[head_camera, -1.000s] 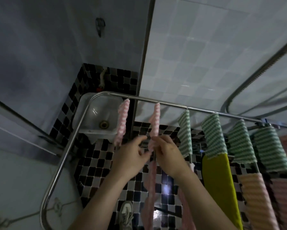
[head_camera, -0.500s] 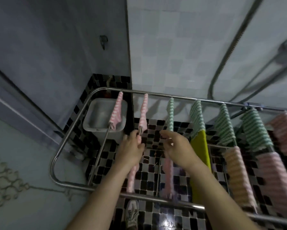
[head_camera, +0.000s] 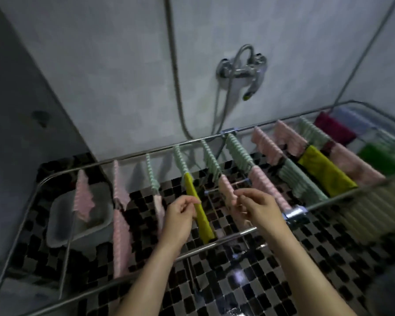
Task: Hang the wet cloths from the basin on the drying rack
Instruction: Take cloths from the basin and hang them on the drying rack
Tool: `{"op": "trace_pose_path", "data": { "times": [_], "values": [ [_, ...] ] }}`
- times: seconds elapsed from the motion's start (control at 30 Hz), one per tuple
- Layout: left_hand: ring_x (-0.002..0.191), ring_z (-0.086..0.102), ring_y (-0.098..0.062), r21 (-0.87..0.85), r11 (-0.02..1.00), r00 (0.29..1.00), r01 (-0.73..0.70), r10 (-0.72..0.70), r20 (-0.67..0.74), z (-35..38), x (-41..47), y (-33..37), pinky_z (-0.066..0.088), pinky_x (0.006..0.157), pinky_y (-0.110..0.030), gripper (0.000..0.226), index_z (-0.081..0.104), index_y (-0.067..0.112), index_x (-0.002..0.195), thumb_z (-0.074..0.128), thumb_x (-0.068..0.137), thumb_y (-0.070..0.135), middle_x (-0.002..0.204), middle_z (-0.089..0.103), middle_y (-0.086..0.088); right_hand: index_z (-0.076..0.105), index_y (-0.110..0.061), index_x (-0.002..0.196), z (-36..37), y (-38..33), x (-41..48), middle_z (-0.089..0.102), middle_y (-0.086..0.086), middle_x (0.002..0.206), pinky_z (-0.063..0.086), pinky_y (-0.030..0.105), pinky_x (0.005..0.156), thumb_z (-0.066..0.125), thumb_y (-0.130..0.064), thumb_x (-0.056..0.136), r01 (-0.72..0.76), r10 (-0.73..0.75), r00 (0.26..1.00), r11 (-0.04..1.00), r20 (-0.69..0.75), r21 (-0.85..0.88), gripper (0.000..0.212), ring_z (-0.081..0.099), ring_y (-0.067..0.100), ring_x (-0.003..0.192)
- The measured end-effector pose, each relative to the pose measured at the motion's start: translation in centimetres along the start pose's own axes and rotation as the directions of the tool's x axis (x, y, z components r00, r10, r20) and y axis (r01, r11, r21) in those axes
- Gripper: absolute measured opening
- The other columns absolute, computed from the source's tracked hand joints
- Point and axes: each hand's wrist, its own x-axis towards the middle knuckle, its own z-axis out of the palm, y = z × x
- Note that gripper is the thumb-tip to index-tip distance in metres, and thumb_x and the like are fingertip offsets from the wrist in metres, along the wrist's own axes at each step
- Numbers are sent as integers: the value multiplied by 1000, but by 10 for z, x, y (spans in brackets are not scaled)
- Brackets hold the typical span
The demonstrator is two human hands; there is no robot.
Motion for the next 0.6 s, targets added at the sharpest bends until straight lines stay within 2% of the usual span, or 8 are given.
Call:
{"op": "trace_pose_path", "data": {
  "times": [0.1, 0.27, 0.37, 0.4, 0.43, 0.47, 0.57, 0.6],
  "values": [
    [63, 49, -13, 9, 1000, 993, 19, -20, 115, 35, -11, 9, 38, 54, -23, 29, 68, 17, 83, 48, 92, -3, 73, 58, -1, 67, -3, 97, -40, 6, -23, 69, 12, 75, 50, 20, 50, 48, 0, 96, -63, 112, 978, 962, -176, 265, 20, 62, 16, 59],
    [57, 49, -11, -28, 998, 944, 52, -40, 328, 85, -24, 14, 39, 50, -23, 29, 68, 14, 80, 46, 90, -3, 65, 58, 2, 68, -4, 101, -92, 31, -62, 67, 7, 68, 46, 18, 46, 55, -5, 94, -32, 307, 870, 816, -386, 578, 15, 58, 14, 55],
    [45, 38, -8, 32, 1000, 865, 0, -16, 502, 122, -41, 12, 30, 44, -23, 27, 65, 14, 84, 43, 93, 2, 57, 46, 3, 70, -7, 101, -123, 51, -102, 72, 8, 76, 51, 21, 53, 55, -10, 95, 30, 376, 777, 778, -505, 627, 16, 63, 14, 64],
    [43, 36, -7, 54, 997, 850, -48, 12, 527, 131, -44, 11, 30, 43, -22, 25, 65, 14, 84, 44, 93, 3, 54, 45, 5, 71, -8, 102, -131, 55, -109, 74, 8, 82, 52, 23, 59, 56, -12, 96, 32, 387, 761, 780, -521, 625, 17, 65, 15, 70],
    [43, 36, -7, 98, 990, 801, -104, 25, 598, 151, -59, 10, 31, 43, -20, 24, 65, 15, 83, 46, 92, 4, 53, 46, 7, 72, -10, 102, -146, 66, -131, 75, 8, 89, 53, 25, 65, 56, -14, 96, 52, 399, 712, 791, -578, 610, 17, 67, 16, 78],
    [44, 38, -8, 121, 981, 794, -150, 46, 607, 157, -60, 10, 33, 44, -20, 23, 65, 17, 83, 47, 92, 6, 54, 48, 6, 72, -13, 103, -151, 70, -133, 75, 8, 97, 53, 27, 70, 57, -18, 95, 32, 397, 710, 807, -581, 590, 17, 68, 16, 86],
    [54, 48, -18, 194, 931, 656, -309, 61, 752, 197, -91, 5, 42, 53, -31, 24, 65, 25, 85, 47, 94, 12, 64, 55, -2, 70, -25, 108, -180, 93, -174, 69, 3, 117, 52, 30, 78, 55, -25, 97, -20, 417, 617, 856, -667, 517, 18, 61, 13, 108],
    [60, 54, -19, 222, 897, 591, -381, 52, 805, 218, -109, 5, 47, 58, -35, 23, 64, 26, 89, 45, 97, 15, 69, 58, 0, 67, -28, 112, -195, 103, -196, 65, 1, 124, 52, 33, 82, 55, -27, 97, -37, 414, 558, 879, -719, 476, 20, 58, 13, 114]
  ]
}}
